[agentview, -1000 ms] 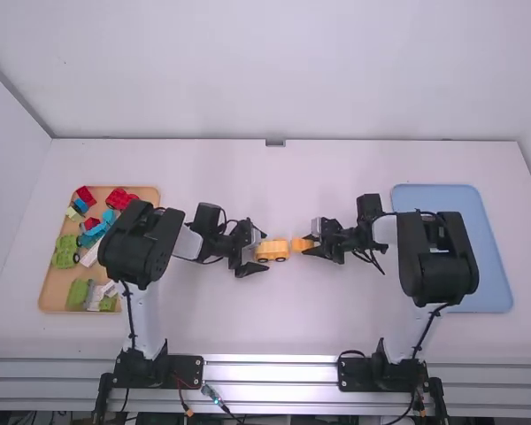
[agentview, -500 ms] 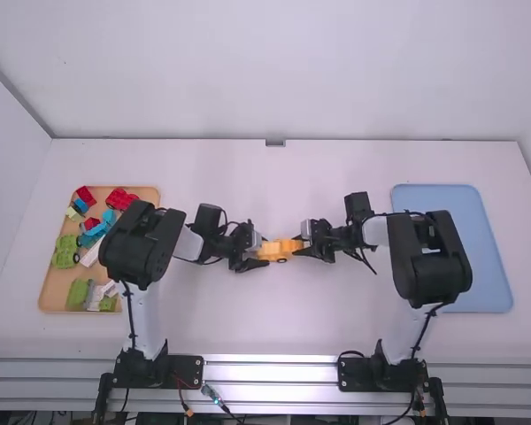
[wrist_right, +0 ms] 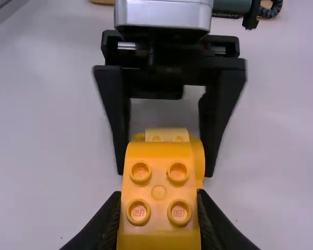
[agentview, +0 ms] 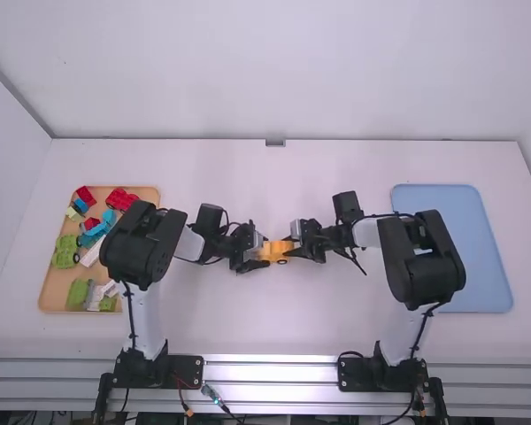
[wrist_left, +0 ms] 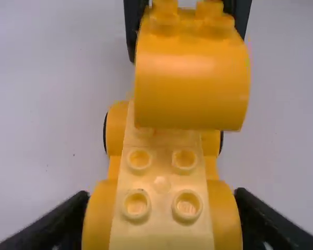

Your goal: Assemble lego blocks to make yellow taxi

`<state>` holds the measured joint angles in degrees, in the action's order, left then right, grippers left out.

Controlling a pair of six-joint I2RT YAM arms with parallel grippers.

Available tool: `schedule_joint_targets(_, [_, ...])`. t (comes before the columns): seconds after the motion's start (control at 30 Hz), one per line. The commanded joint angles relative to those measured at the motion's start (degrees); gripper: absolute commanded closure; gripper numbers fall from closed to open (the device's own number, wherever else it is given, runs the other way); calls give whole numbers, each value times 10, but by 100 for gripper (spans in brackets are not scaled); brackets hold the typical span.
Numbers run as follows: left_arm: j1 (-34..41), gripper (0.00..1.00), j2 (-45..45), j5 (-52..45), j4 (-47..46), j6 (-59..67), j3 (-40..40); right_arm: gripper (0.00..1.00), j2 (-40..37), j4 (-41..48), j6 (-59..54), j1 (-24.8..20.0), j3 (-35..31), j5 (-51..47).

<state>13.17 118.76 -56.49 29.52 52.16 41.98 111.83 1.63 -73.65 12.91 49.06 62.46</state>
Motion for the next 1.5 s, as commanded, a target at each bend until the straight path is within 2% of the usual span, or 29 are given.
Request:
schedule_joint_targets(0.0, [4,1,4,0,0,-1,-2,93,-14,1,4,-1,-2,10])
schedule_joint_targets(0.17, [13,1,4,-8,2,-2,-2,93,-14,0,3,-1,-2,14])
schedule_joint_targets(0.33, [30,6,4,21,11,-2,-2,93,-14,0,2,-1,-2,23])
schedule_joint_targets(0.37, [32,14,4,27,13,-2,-2,93,-14,1,2,-1,-2,23])
schedule_joint_targets(0.4, [33,27,4,35,13,-3,-2,93,-14,1,3,-1,-2,23])
schedule_joint_targets(0.5, [33,30,4,46,7,-3,-2,93,-14,0,3,-1,-2,23])
schedule_joint_targets(0.6, [30,39,4,49,5,-2,-2,93,-14,1,4,-1,-2,22])
schedule_joint_targets(0.67, [31,59,4,49,6,-2,-2,93,-14,3,4,-1,-3,20])
schedule_joint_targets(0.73, [33,64,4,50,6,-2,-2,93,-12,0,17,-1,-3,19])
schedule_joint_targets(0.93, [33,66,4,49,8,-2,-2,94,-8,0,30,22,-3,-13])
schedule_joint_targets(1.03, [32,66,4,50,8,-2,-2,98,-1,-2,33,33,-3,-31])
schedule_joint_targets(1.3, [33,66,4,49,6,0,-2,98,2,-18,62,25,-3,-37])
schedule_joint_targets(1.47, [33,63,4,49,5,-1,-2,99,3,-25,67,37,-3,-38])
